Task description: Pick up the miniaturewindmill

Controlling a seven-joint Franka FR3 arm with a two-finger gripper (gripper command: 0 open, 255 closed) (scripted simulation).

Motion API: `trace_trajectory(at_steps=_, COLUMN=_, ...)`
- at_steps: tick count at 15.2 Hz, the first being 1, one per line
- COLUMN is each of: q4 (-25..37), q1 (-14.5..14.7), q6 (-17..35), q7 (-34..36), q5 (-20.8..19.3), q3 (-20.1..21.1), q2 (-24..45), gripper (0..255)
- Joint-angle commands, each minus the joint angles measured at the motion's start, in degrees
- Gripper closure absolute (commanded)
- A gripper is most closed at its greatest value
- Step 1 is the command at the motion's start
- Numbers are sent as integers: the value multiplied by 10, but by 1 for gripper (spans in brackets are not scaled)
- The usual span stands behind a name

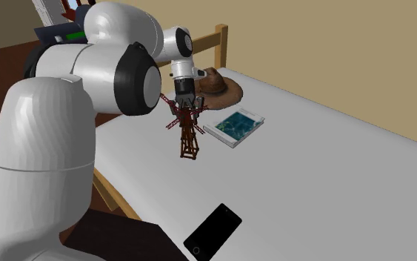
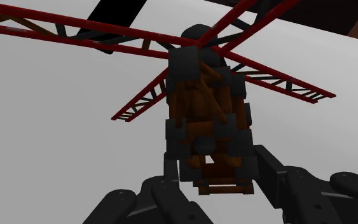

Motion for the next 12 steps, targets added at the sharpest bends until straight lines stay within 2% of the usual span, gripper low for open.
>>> trace_trajectory(at_steps=1, q4=4, q1=0, q6=-6, q7=-1, q5=0, q3=0, q2=-2, gripper=255)
trace_trajectory(at_steps=12, q4=63, q1=4, q6=-79, q7=-17, q5=-2, q3=-1, q2=-17, gripper=255)
